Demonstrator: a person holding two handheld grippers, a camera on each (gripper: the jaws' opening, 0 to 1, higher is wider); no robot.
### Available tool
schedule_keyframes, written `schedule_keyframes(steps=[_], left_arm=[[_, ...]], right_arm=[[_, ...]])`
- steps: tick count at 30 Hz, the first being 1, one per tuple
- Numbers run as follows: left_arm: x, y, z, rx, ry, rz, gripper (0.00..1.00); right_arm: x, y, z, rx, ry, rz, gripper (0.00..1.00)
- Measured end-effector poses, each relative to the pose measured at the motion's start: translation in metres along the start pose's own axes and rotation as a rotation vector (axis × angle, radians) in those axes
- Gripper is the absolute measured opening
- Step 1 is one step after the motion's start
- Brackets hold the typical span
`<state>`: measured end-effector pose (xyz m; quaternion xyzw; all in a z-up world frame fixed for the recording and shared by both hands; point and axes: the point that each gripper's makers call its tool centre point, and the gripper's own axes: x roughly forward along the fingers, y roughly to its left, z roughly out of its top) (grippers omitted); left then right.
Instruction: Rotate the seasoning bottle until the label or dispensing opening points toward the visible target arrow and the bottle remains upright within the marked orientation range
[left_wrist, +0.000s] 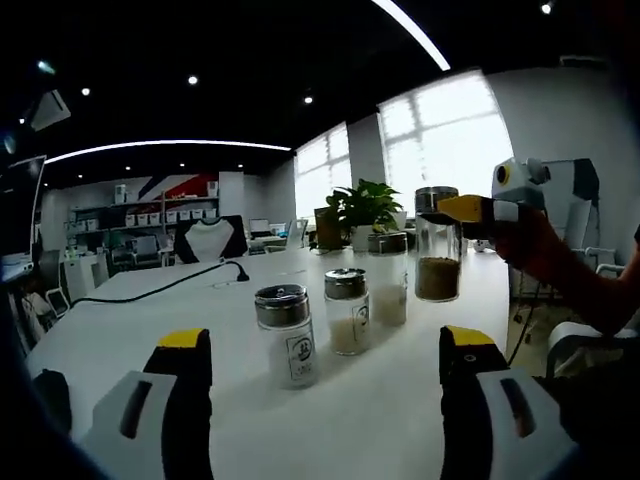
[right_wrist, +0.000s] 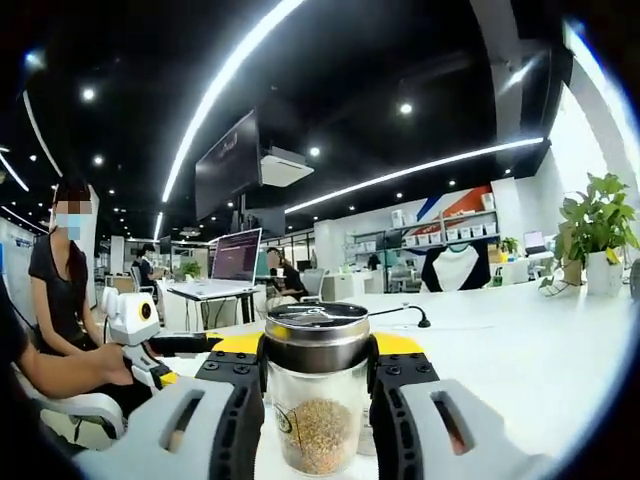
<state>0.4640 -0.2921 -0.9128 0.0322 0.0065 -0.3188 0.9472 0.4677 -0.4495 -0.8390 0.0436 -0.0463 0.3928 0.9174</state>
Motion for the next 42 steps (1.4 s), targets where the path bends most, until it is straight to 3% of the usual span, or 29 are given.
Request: schedule_keyframes(steps=[10, 23, 31, 36, 42], left_arm=[[-0.002, 0.007, 0.000, -0.008, -0.005, 0.013, 1.00], [0.000, 0.008, -0.004, -0.012, 0.005, 0.015, 1.00], [0.000, 0.006, -0.004, -0.010, 0.008, 0.009, 1.00], [0.001, 0.006, -0.006, -0.034, 0.005, 0.002, 1.00], [0.003, 0.002, -0.009, -0.010, 0.022, -0.002, 1.00]], right_arm=[[-0.011, -0.037, 0.003, -0.024, -0.006, -0.071, 0.37], [-0.014, -0.083, -0.009, -0.054, 0.023, -0.141, 0.37], [-0.012, -0.100, -0.019, -0.073, 0.046, -0.143, 0.37], [-0.013, -0.107, -0.026, -0.083, 0.064, -0.123, 0.37], [-0.012, -0.111, -0.031, -0.072, 0.079, -0.079, 0.37]])
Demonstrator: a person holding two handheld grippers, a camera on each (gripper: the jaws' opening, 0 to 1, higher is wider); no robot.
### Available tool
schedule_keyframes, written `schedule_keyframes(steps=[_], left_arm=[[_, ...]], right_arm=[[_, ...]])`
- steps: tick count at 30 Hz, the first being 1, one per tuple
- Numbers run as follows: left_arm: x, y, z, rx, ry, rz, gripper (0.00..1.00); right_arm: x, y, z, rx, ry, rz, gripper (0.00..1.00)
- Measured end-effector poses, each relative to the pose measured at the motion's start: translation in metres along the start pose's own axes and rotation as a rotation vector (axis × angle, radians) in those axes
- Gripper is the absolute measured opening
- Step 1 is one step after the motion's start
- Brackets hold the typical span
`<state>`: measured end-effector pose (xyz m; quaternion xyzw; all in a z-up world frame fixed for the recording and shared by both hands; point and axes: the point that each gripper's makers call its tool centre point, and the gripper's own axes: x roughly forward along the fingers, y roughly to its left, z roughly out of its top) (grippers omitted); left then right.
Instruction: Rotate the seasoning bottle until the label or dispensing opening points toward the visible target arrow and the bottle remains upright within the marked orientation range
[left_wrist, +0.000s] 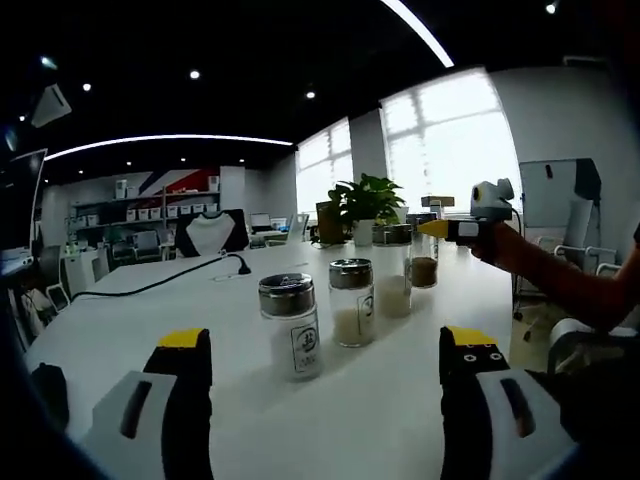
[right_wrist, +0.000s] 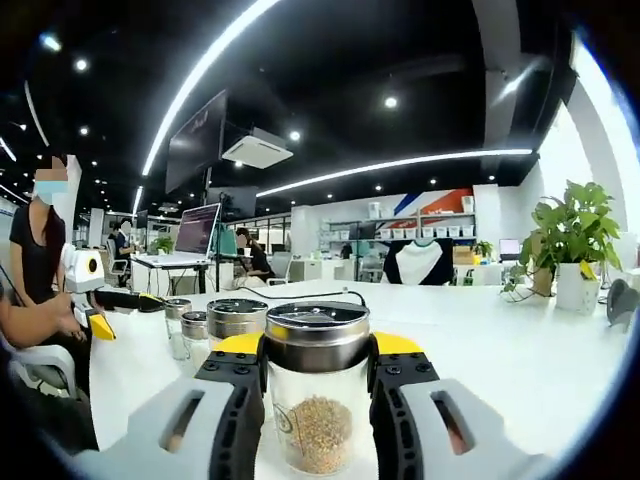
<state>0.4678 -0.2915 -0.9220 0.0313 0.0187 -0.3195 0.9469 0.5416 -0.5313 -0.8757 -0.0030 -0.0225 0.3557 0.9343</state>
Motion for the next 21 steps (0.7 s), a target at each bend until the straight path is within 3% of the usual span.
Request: schedule_keyframes(steps=[8, 12, 21], left_arm=[[0.000, 0.000, -0.001, -0.009, 0.000, 0.000, 1.00], [0.001, -0.002, -0.002, -0.008, 0.004, -0.006, 1.00], [0.001, -0.003, -0.004, -0.008, 0.012, -0.011, 1.00]], right_arm=[[-0.001, -0.006, -0.013, 0.049, 0.014, 0.029, 0.37], [-0.004, 0.000, -0.011, 0.030, 0.004, 0.084, 0.37], [-0.004, 0.002, -0.010, 0.019, -0.015, 0.137, 0.38]])
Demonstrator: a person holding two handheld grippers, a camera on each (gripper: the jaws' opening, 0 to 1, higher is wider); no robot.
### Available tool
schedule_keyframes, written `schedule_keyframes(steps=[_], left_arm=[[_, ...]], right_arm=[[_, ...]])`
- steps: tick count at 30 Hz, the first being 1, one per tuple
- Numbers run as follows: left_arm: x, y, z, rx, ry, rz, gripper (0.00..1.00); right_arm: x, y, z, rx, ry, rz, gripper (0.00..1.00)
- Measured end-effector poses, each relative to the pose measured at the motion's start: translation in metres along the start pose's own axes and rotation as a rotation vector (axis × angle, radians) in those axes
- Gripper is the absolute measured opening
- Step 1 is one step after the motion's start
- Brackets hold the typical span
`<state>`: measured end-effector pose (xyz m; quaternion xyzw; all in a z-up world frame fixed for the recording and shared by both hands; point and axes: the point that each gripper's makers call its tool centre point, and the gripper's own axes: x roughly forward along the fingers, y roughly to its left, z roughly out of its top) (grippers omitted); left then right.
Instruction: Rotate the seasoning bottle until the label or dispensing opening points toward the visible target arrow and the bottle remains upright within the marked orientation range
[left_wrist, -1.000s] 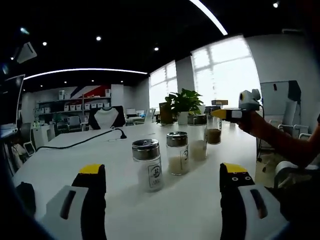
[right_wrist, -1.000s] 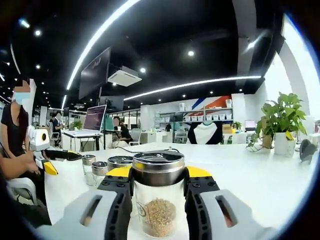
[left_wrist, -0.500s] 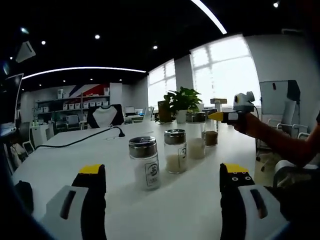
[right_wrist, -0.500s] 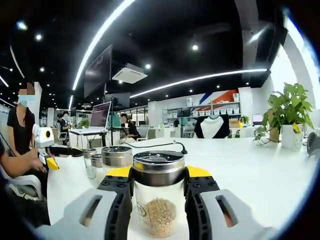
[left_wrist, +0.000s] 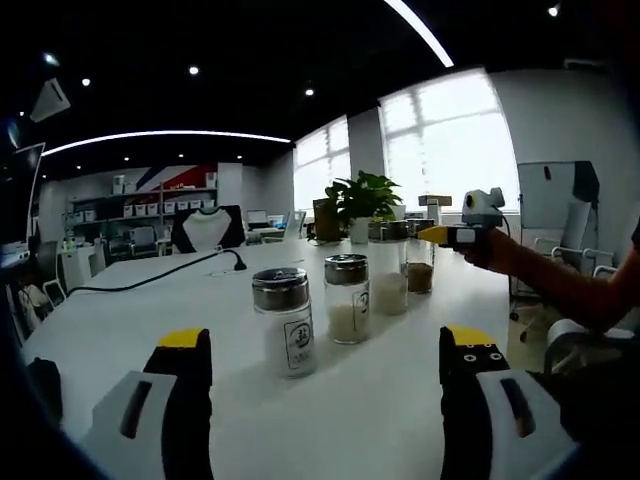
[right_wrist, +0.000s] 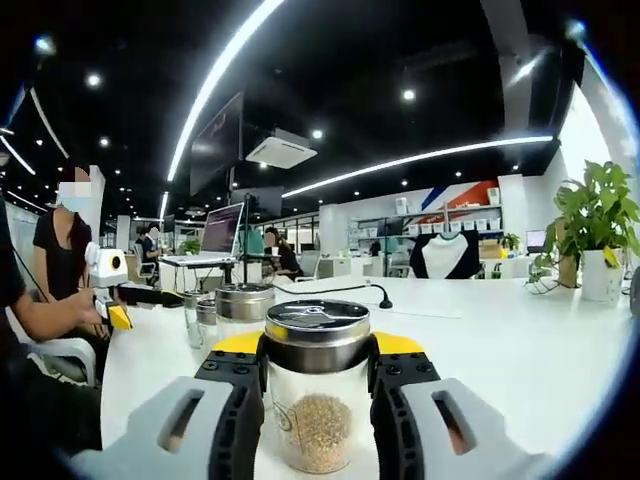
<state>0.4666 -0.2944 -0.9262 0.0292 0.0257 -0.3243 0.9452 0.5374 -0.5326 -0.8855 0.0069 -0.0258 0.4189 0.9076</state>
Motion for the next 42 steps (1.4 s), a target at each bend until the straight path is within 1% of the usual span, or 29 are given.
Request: schedule_keyframes(steps=[4, 7, 14, 21, 23, 28, 33, 35, 36, 39, 41, 42], left_arm=[[0.000, 0.001, 0.000, 0.000, 0.001, 0.002, 1.00], [0.000, 0.001, -0.001, -0.002, 0.002, 0.002, 1.00], [0.001, -0.001, -0.002, 0.000, 0.007, -0.002, 1.00], [0.000, 0.000, -0.001, 0.001, 0.004, 0.002, 1.00], [-0.001, 0.001, 0.000, 0.000, 0.002, 0.004, 1.00], [-0.001, 0.003, 0.000, -0.003, 0.000, 0.009, 1.00], [-0.002, 0.002, 0.002, -0.002, -0.004, 0.011, 1.00], [-0.003, 0.001, 0.003, -0.002, -0.007, 0.014, 1.00], [-0.004, 0.001, 0.003, -0.003, -0.006, 0.015, 1.00], [-0.009, -0.001, -0.001, -0.031, -0.016, 0.024, 1.00], [-0.011, -0.003, -0.006, -0.040, -0.003, 0.025, 1.00], [-0.011, -0.004, -0.007, -0.038, 0.000, 0.026, 1.00]], right_arm=[[-0.001, -0.005, 0.000, 0.004, -0.020, -0.003, 0.38], [-0.001, -0.005, 0.001, 0.001, -0.034, 0.005, 0.38], [-0.002, -0.006, 0.000, -0.003, -0.040, 0.008, 0.38], [-0.002, -0.008, -0.001, 0.009, -0.033, -0.009, 0.38], [-0.003, -0.010, -0.002, 0.021, -0.025, -0.023, 0.42], [-0.006, -0.009, 0.002, 0.006, -0.031, -0.043, 0.48], [-0.010, -0.006, -0.002, -0.053, 0.020, -0.083, 0.59], [-0.013, -0.005, -0.003, -0.066, 0.036, -0.101, 0.62], [-0.015, -0.004, -0.004, -0.071, 0.044, -0.105, 0.63], [-0.022, 0.002, -0.006, -0.047, 0.035, -0.118, 0.64], [-0.025, 0.008, -0.010, -0.061, 0.049, -0.121, 0.65], [-0.028, 0.008, -0.011, -0.064, 0.049, -0.141, 0.67]])
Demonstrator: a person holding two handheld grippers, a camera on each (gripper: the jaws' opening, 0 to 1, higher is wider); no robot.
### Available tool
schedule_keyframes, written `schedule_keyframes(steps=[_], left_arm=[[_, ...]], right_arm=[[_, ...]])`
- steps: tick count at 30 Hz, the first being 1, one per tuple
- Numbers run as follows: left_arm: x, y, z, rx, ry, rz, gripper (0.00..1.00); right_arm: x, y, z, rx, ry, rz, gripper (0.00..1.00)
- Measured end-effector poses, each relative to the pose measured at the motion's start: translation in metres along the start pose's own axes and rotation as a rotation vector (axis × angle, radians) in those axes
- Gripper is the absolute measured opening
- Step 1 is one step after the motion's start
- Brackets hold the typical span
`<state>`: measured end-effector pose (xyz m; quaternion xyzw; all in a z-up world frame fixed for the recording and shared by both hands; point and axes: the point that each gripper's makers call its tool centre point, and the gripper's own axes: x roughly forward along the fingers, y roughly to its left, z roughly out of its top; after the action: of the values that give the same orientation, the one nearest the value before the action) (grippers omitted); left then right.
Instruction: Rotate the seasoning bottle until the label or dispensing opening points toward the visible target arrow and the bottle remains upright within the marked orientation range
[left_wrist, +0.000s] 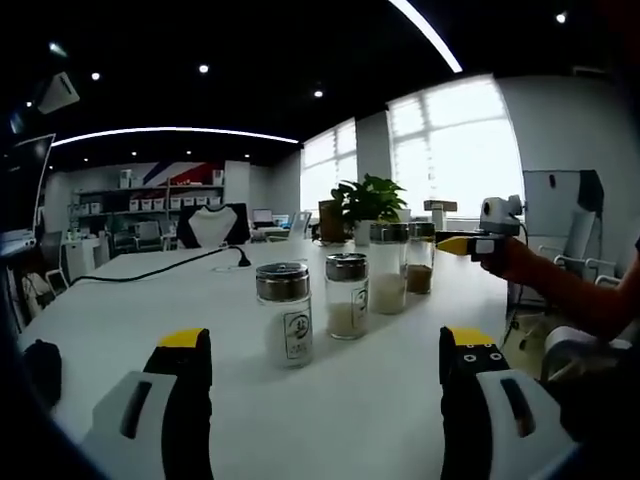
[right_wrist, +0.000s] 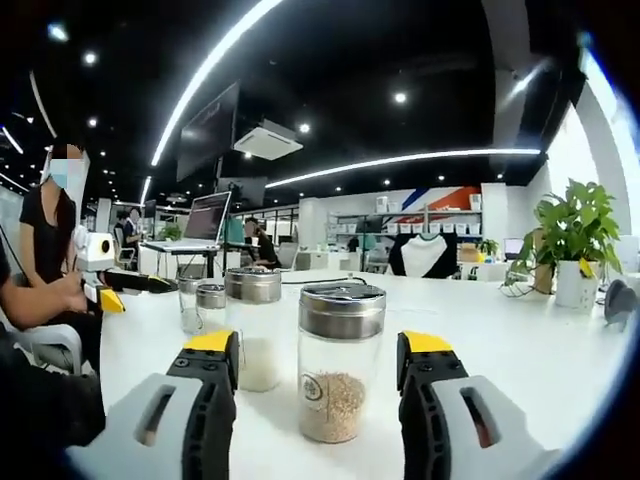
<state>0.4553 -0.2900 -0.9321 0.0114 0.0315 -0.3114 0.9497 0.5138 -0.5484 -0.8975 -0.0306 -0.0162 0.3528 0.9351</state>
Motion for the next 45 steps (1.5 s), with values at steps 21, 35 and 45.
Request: schedule_keyframes(steps=[21, 35, 45], left_arm=[[-0.031, -0.021, -0.008, 0.003, -0.064, 0.053, 1.00], [-0.037, -0.029, -0.008, 0.061, -0.073, 0.085, 1.00], [-0.044, -0.031, -0.012, 0.073, -0.054, 0.076, 1.00]], right_arm=[[-0.058, 0.038, -0.015, 0.034, 0.007, -0.122, 0.99], [-0.073, 0.056, -0.028, -0.009, 0.053, -0.114, 0.99], [-0.080, 0.060, -0.024, 0.007, 0.034, -0.143, 0.99]])
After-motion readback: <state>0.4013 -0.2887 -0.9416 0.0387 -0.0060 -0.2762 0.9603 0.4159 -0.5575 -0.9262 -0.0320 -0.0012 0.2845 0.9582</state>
